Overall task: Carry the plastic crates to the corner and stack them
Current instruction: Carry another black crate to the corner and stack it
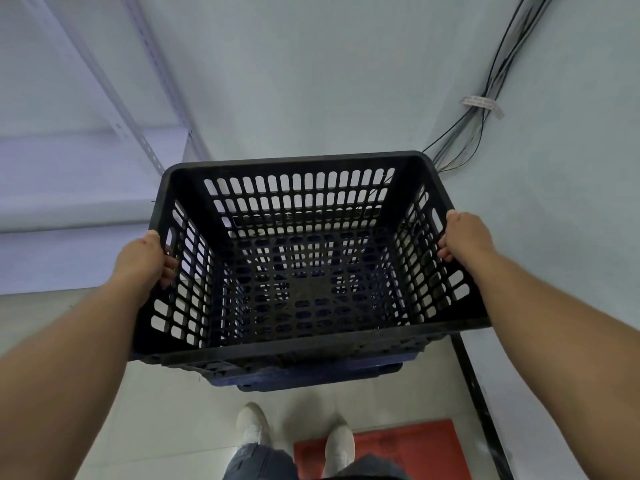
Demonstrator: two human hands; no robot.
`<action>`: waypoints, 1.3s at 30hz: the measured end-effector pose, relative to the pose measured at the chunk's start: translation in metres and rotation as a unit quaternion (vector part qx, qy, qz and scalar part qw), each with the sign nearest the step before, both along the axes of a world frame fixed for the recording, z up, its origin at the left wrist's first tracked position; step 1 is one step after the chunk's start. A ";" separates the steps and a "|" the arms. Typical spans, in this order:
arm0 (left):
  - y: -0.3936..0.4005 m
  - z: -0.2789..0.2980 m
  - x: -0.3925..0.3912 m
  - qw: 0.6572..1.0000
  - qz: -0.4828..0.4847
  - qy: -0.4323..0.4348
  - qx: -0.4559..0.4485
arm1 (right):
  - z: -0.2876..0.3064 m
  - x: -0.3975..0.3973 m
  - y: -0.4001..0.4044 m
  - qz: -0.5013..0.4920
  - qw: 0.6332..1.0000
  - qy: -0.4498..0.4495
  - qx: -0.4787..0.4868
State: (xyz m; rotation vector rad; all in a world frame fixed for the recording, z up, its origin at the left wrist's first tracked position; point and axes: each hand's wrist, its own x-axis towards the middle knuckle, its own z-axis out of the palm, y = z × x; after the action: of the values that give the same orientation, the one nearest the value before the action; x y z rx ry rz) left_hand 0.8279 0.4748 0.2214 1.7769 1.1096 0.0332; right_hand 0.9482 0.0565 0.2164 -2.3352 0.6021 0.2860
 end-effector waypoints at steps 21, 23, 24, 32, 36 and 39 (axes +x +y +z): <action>-0.076 0.072 -0.014 0.949 -0.250 -0.079 0.173 | 0.039 -0.047 0.043 0.142 0.963 -0.111 -0.202; -0.083 0.071 -0.019 0.943 -0.284 -0.074 0.157 | 0.041 -0.063 0.047 0.130 0.972 -0.107 -0.167; -0.085 0.070 -0.020 0.940 -0.299 -0.067 0.149 | 0.042 -0.071 0.049 0.122 0.975 -0.104 -0.155; -0.101 0.068 -0.037 0.892 -0.438 -0.080 0.079 | 0.054 -0.156 0.057 0.003 0.981 -0.104 -0.162; -0.104 0.069 -0.055 0.856 -0.499 -0.118 0.067 | 0.058 -0.205 0.067 -0.060 0.982 -0.100 -0.151; -0.117 0.068 -0.069 0.826 -0.547 -0.129 0.041 | 0.059 -0.249 0.071 -0.122 0.977 -0.103 -0.143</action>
State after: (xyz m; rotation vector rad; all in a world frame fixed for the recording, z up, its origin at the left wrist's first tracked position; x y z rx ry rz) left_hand 0.7592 0.3582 0.2897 2.1691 -0.2181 -0.3680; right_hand 0.6989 0.1273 0.2751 -2.4872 0.8617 -0.1647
